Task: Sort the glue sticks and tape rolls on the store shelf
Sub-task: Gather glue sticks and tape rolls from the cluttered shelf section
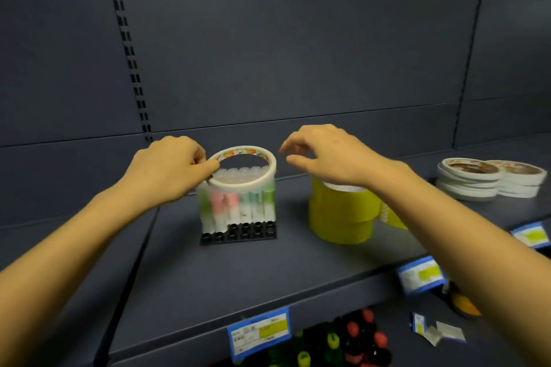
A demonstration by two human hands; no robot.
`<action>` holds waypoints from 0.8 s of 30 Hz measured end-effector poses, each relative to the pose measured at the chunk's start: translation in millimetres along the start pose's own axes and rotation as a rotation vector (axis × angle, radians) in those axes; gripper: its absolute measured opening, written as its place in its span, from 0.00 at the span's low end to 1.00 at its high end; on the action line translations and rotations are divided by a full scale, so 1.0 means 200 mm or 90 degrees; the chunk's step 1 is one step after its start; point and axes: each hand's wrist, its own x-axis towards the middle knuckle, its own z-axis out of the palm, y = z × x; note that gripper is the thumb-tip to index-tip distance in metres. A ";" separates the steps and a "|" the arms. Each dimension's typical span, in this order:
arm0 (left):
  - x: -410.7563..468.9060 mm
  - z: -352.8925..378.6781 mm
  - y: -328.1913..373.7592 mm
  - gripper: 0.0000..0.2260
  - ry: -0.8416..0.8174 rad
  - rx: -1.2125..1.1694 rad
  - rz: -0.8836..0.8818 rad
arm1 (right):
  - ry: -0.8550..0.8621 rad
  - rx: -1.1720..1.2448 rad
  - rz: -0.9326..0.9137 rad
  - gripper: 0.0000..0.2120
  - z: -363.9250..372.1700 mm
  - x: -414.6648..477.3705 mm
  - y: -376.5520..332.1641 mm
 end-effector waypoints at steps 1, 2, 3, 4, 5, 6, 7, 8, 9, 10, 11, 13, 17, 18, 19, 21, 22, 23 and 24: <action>0.02 0.02 0.07 0.19 0.003 -0.001 0.011 | 0.003 -0.012 0.010 0.12 -0.04 -0.04 0.07; 0.03 0.03 0.15 0.19 0.007 -0.003 0.019 | 0.005 -0.025 0.020 0.11 -0.07 -0.07 0.14; 0.05 0.05 0.23 0.19 0.008 -0.007 0.025 | 0.006 -0.039 0.030 0.11 -0.11 -0.11 0.22; 0.07 0.07 0.31 0.18 0.005 -0.012 0.030 | 0.002 -0.051 0.041 0.11 -0.14 -0.14 0.30; 0.08 0.09 0.40 0.18 0.000 -0.018 0.036 | -0.004 -0.063 0.051 0.11 -0.16 -0.17 0.38; 0.10 0.11 0.49 0.18 -0.005 -0.026 0.041 | -0.013 -0.074 0.060 0.11 -0.19 -0.21 0.46; 0.11 0.13 0.58 0.18 -0.008 -0.034 0.047 | -0.021 -0.084 0.069 0.11 -0.22 -0.24 0.55; 0.13 0.16 0.66 0.17 -0.007 -0.041 0.053 | -0.027 -0.093 0.078 0.11 -0.25 -0.27 0.63; 0.14 0.18 0.75 0.17 -0.005 -0.044 0.059 | -0.029 -0.101 0.088 0.11 -0.27 -0.31 0.72; 0.15 0.21 0.84 0.17 -0.004 -0.045 0.064 | -0.031 -0.108 0.097 0.11 -0.30 -0.35 0.80; 0.17 0.24 0.93 0.17 -0.003 -0.047 0.069 | -0.033 -0.113 0.105 0.11 -0.33 -0.38 0.88; 0.20 0.30 1.11 0.17 -0.008 -0.054 0.077 | -0.035 -0.127 0.117 0.11 -0.40 -0.46 1.03; 0.27 0.43 1.45 0.18 -0.029 -0.061 0.086 | -0.038 -0.143 0.158 0.11 -0.52 -0.61 1.31; 0.29 0.46 1.54 0.18 -0.029 -0.061 0.087 | -0.035 -0.145 0.170 0.10 -0.54 -0.65 1.38; 0.31 0.50 1.61 0.18 -0.028 -0.065 0.086 | -0.030 -0.145 0.181 0.10 -0.56 -0.68 1.43; 0.36 0.59 1.76 0.19 -0.031 -0.076 0.078 | -0.023 -0.135 0.201 0.10 -0.59 -0.74 1.53; 0.39 0.64 1.82 0.19 -0.038 -0.080 0.071 | -0.024 -0.129 0.209 0.10 -0.60 -0.78 1.56; 0.41 0.68 1.88 0.19 -0.046 -0.083 0.063 | -0.027 -0.124 0.214 0.10 -0.60 -0.80 1.60; 0.43 0.72 1.93 0.20 -0.055 -0.087 0.054 | -0.029 -0.118 0.217 0.10 -0.60 -0.83 1.63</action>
